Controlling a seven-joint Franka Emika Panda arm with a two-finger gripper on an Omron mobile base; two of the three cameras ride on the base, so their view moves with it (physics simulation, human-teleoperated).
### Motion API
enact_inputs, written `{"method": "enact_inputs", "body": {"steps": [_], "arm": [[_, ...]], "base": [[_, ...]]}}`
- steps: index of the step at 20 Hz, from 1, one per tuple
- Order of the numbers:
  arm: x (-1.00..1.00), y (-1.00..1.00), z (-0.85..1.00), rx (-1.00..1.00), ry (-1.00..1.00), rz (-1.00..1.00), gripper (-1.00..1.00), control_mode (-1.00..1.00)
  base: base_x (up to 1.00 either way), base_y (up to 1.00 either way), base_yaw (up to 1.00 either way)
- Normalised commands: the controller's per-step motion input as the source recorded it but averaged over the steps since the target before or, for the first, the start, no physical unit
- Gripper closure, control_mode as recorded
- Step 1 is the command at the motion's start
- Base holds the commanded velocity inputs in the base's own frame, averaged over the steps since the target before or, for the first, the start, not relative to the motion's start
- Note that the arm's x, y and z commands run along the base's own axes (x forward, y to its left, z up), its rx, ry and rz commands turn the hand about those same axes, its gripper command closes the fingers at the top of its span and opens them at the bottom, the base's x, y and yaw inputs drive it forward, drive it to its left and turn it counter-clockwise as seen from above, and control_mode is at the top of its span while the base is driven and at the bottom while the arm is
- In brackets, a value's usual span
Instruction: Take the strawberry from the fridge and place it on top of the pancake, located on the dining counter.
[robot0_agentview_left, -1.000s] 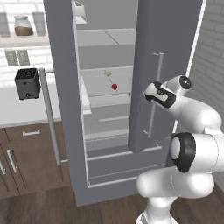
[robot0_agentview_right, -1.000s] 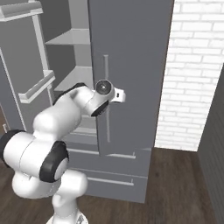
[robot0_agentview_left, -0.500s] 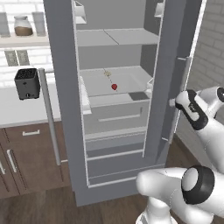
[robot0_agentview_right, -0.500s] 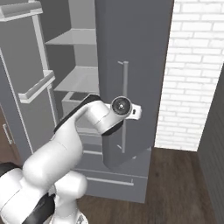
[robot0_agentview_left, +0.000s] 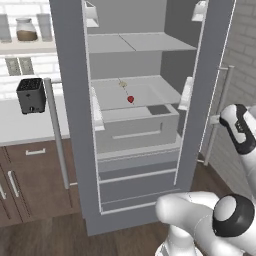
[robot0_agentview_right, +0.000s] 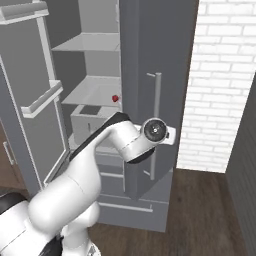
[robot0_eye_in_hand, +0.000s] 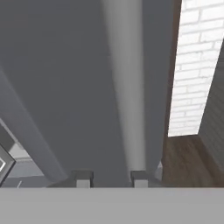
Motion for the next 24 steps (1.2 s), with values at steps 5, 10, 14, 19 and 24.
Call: {"method": "enact_inputs", "body": {"steps": [5, 10, 14, 19, 24], "arm": [[-0.45, -0.31, 0.20, 0.00, 0.02, -0.02, -1.00, -1.00], [-0.83, -0.21, 0.38, -0.02, 0.04, -0.03, -1.00, -1.00], [-0.82, 0.91, 0.32, -0.34, 0.17, -0.02, -1.00, -1.00], [-0.30, 1.00, 0.34, -0.57, 0.33, 0.00, -1.00, -1.00], [0.44, 0.80, -0.28, -0.62, 0.51, 0.03, -1.00, -1.00]], "base": [[0.00, 0.00, 0.00], [0.00, 0.00, 0.00], [0.00, 0.00, 0.00], [0.00, 0.00, 0.00], [0.00, 0.00, 0.00]]}}
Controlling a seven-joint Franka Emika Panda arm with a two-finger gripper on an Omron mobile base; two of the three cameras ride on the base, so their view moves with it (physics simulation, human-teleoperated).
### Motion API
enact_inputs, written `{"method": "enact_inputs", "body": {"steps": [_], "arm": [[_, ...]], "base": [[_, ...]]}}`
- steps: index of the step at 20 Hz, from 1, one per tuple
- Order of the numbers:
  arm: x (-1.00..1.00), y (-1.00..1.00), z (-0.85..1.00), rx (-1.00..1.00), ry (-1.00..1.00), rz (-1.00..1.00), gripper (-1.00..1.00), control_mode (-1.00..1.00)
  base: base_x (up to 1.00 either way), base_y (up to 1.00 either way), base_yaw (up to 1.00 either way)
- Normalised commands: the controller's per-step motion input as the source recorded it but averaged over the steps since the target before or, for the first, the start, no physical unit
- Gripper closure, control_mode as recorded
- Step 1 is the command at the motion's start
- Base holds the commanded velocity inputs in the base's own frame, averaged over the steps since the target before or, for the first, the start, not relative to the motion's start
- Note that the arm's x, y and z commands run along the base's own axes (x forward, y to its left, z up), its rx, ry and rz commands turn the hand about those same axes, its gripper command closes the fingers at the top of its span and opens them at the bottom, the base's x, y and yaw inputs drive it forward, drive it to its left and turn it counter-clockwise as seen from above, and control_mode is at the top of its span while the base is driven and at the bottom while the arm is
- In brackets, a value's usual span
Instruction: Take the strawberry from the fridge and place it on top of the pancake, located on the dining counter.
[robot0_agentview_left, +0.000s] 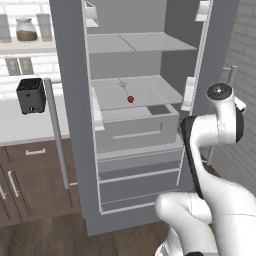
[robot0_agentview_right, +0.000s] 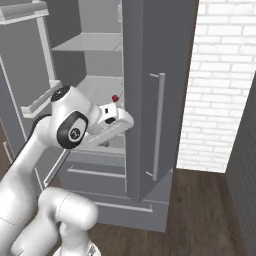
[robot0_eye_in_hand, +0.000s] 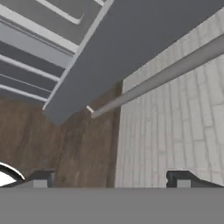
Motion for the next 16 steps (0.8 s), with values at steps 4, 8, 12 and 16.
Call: {"method": "enact_inputs", "body": {"steps": [4, 8, 12, 16], "arm": [[0.97, 0.64, -0.44, -0.69, 0.54, 0.03, -1.00, -1.00], [0.89, -0.02, -0.08, -0.15, 0.57, 0.00, -1.00, -1.00], [0.68, 0.58, 0.00, -0.02, 0.26, 0.06, -1.00, -1.00], [0.64, 0.50, 0.00, -0.02, 0.19, 0.12, -1.00, -1.00]], "base": [[0.00, 0.00, 0.00], [0.00, 0.00, 0.00], [0.00, 0.00, 0.00], [0.00, 0.00, 0.00]]}}
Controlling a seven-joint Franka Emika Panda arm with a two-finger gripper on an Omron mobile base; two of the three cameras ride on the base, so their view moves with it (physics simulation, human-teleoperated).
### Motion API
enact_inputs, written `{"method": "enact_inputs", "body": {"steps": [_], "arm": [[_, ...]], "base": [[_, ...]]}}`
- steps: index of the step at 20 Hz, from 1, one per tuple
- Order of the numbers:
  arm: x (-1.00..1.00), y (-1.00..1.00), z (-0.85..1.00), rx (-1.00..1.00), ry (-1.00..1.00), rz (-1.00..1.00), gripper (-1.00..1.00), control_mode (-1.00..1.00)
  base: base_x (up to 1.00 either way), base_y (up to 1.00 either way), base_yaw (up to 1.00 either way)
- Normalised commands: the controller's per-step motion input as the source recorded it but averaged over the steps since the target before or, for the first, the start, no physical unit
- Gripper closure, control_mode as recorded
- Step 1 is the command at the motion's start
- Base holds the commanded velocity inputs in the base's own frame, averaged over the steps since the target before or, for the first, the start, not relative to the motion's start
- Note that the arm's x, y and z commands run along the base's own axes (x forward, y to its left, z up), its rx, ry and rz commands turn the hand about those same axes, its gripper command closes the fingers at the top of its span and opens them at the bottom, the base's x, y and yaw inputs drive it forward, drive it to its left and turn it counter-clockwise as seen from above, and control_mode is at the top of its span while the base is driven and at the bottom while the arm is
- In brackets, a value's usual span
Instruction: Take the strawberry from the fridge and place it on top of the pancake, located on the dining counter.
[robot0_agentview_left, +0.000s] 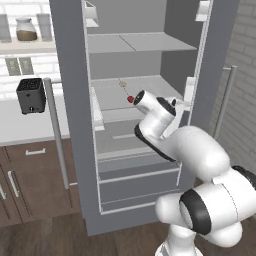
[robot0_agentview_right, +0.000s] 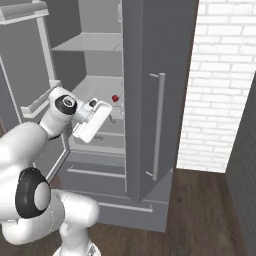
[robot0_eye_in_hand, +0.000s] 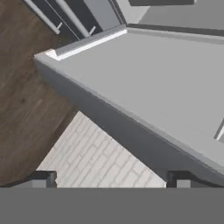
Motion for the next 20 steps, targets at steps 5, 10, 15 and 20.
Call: {"method": "enact_inputs", "body": {"steps": [5, 10, 15, 20], "arm": [[0.66, 0.05, -0.14, 0.00, 0.05, 0.13, -1.00, -1.00], [0.66, -0.05, -0.04, -0.04, -0.02, 0.11, -1.00, -1.00], [0.48, -0.16, 0.01, -0.07, -0.23, 0.05, -1.00, -1.00], [0.42, -0.37, 0.16, -0.07, -0.24, 0.01, -1.00, -1.00]], "base": [[0.00, 0.00, 0.00], [0.00, 0.00, 0.00], [0.00, 0.00, 0.00], [0.00, 0.00, 0.00]]}}
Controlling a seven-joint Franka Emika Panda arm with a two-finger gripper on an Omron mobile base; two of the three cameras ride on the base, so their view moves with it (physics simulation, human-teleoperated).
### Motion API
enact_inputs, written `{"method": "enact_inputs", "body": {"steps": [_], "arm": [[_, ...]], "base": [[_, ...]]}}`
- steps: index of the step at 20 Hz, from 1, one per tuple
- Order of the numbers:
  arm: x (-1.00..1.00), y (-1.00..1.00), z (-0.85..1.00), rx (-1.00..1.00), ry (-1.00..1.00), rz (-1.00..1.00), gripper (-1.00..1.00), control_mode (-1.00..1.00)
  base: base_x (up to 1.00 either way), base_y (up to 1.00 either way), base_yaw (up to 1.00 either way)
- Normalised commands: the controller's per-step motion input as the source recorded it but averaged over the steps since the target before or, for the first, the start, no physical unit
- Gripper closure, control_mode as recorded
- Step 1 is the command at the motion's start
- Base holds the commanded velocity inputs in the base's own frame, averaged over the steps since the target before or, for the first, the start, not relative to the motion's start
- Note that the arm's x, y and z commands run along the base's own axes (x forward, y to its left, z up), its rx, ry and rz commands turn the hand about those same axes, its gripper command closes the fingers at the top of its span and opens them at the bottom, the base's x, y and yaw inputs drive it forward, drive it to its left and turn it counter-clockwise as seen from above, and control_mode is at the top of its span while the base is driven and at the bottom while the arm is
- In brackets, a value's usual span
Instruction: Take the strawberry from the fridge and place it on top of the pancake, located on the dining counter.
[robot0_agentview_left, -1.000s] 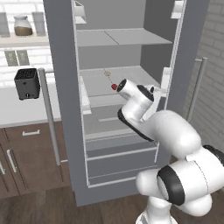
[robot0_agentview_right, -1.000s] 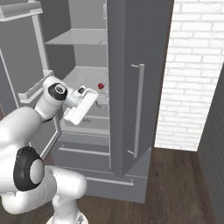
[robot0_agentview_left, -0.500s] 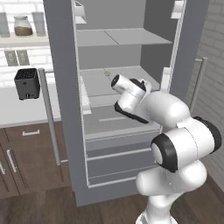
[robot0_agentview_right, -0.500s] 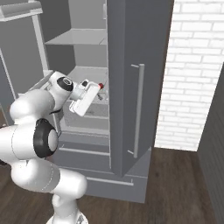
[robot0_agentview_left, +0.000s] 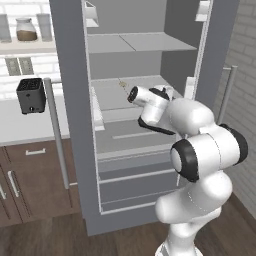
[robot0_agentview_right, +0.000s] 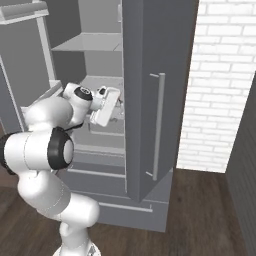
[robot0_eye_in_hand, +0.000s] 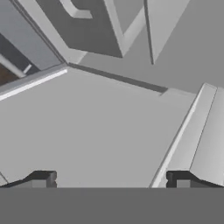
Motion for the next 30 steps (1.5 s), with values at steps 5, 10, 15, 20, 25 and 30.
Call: {"method": "enact_inputs", "body": {"steps": [5, 10, 15, 20, 25, 30], "arm": [[0.00, -0.75, 0.14, -0.01, -0.11, 0.00, -1.00, -1.00], [-0.26, -0.90, 0.17, 0.00, -0.03, -0.06, -1.00, -1.00], [-0.62, -0.99, 0.25, 0.00, -0.08, -0.12, -1.00, -1.00], [-0.67, -0.96, 0.22, 0.00, -0.11, -0.12, -1.00, -1.00], [-0.41, -0.46, 0.17, 0.00, -0.10, -0.03, -1.00, -1.00], [-0.31, 0.03, 0.02, 0.03, -0.03, 0.01, -1.00, -1.00]], "base": [[0.00, 0.00, 0.00], [0.00, 0.00, 0.00], [0.00, 0.00, 0.00], [0.00, 0.00, 0.00], [0.00, 0.00, 0.00], [0.00, 0.00, 0.00]]}}
